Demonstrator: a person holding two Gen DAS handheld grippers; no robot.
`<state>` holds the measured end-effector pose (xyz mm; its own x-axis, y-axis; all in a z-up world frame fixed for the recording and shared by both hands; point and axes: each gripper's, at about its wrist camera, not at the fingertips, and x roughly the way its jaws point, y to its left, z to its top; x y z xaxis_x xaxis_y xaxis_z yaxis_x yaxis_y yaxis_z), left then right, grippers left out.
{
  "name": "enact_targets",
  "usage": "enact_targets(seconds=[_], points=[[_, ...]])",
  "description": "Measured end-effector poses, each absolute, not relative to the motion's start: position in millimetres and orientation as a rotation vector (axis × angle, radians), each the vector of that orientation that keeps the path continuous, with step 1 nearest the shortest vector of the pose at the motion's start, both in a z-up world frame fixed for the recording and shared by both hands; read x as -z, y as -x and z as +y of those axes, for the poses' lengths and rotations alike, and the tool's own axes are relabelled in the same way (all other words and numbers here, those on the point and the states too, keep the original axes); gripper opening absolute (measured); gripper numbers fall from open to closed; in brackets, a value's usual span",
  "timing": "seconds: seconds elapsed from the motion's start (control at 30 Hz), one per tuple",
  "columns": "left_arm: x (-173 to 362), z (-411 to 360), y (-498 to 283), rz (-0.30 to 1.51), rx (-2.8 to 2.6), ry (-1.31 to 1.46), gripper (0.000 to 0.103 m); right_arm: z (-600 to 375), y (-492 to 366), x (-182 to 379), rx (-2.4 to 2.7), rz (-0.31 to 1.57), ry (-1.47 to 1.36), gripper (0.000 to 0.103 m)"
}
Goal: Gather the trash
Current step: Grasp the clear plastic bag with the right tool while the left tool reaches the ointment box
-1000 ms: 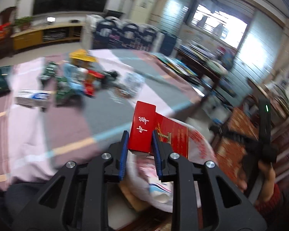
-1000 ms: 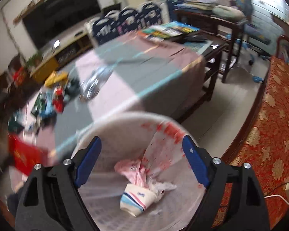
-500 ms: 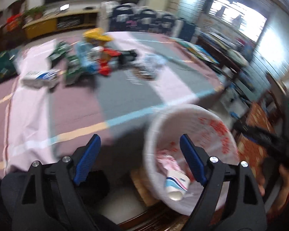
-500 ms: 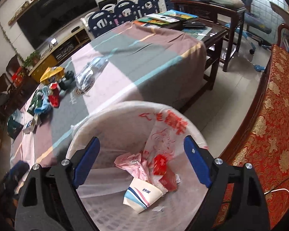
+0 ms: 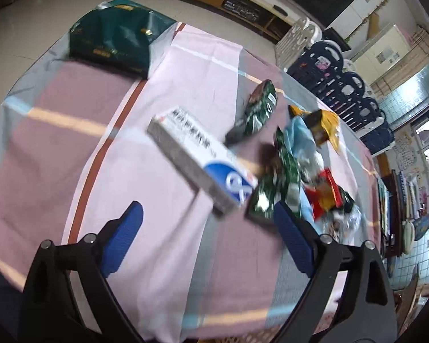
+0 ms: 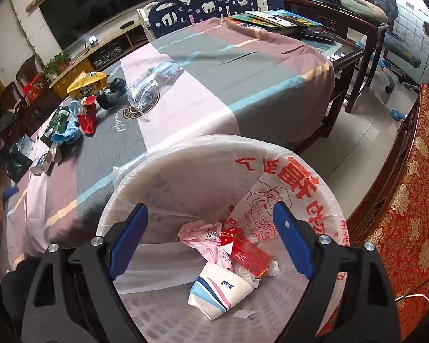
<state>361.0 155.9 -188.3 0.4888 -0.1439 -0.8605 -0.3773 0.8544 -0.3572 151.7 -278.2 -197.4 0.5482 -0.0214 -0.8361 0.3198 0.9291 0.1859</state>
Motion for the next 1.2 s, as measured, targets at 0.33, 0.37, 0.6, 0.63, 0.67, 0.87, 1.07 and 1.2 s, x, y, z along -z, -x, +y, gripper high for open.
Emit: enact_targets(seconds=[0.33, 0.37, 0.6, 0.63, 0.67, 0.87, 1.07, 1.2], points=[[232.1, 139.4, -444.8, 1.272, -0.363, 0.327, 0.085, -272.0, -161.8, 205.0, 0.199, 1.001, -0.315, 0.087], [230.8, 138.2, -442.1, 1.262, -0.363, 0.293, 0.078, -270.3, -165.0, 204.6, 0.195, 0.999, -0.311, 0.087], [219.2, 142.9, -394.5, 1.176, -0.270, 0.231, 0.003, -237.8, -206.1, 201.2, 0.100, 0.991, -0.328, 0.087], [220.8, 146.3, -383.7, 1.174, -0.263, 0.224, 0.003, -232.1, -212.9, 199.0, 0.077, 0.984, -0.334, 0.087], [222.2, 150.4, -375.1, 1.173, -0.258, 0.222, 0.003, -224.4, -221.9, 195.8, 0.050, 0.974, -0.336, 0.087], [211.8, 180.3, -304.7, 1.083, -0.218, 0.345, 0.034, -193.9, -304.4, 179.5, 0.090, 0.866, -0.171, 0.087], [205.9, 191.8, -268.8, 1.047, -0.193, 0.365, 0.054, -240.3, -408.8, 207.6, 0.287, 0.959, -0.303, 0.087], [204.4, 191.5, -276.3, 1.030, -0.178, 0.374, 0.073, -233.3, -441.2, 224.3, 0.303, 1.011, -0.205, 0.076]])
